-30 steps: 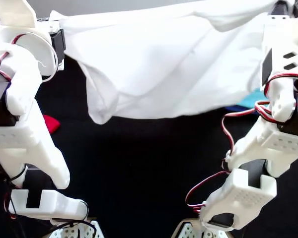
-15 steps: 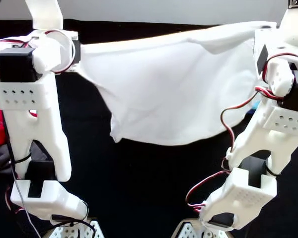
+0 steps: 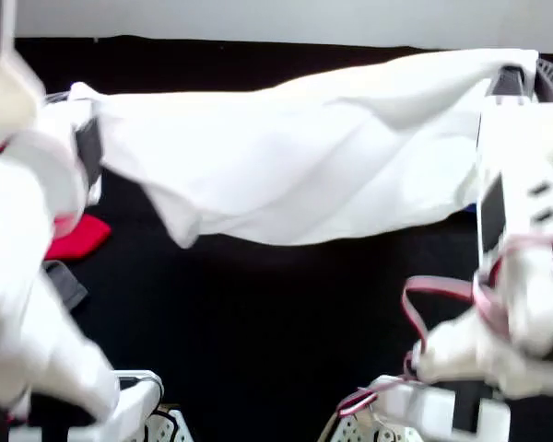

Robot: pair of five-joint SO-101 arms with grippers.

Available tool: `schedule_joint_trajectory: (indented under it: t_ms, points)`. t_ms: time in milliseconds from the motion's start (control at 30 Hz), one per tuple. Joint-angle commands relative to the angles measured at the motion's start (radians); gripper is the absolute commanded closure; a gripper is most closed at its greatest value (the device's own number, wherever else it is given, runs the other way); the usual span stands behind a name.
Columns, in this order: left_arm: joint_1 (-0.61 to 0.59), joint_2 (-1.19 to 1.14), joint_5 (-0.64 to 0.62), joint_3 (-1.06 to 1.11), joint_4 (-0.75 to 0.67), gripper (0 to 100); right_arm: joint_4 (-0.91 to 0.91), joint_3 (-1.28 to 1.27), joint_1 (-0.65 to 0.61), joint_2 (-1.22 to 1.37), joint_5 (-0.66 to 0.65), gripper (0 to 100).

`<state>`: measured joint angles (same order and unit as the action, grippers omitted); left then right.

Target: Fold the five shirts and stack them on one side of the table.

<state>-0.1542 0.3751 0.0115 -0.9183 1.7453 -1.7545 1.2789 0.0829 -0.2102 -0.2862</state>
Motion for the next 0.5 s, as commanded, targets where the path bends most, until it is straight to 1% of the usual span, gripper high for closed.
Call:
schedule_joint_trajectory:
  t_ms: [0,133,267,400,467]
  points:
    - [-0.016,0.102,-0.006,-0.022,-0.002,99,-0.008,-0.147,-0.053,-0.188,0.009,99.2]
    - [-0.016,0.147,-0.006,-0.022,-0.002,99,-0.005,-0.289,-0.088,-0.343,0.009,99.2]
    - [-0.016,0.147,-0.005,-0.008,0.000,99,0.042,-0.414,-0.087,-0.383,0.006,99.2]
    - [-0.018,0.088,-0.002,0.160,-0.006,99,0.173,-0.582,-0.087,-0.381,0.005,99.2]
    - [-0.036,0.025,0.038,0.277,-0.012,99,0.274,-0.716,-0.087,-0.381,0.003,99.2]
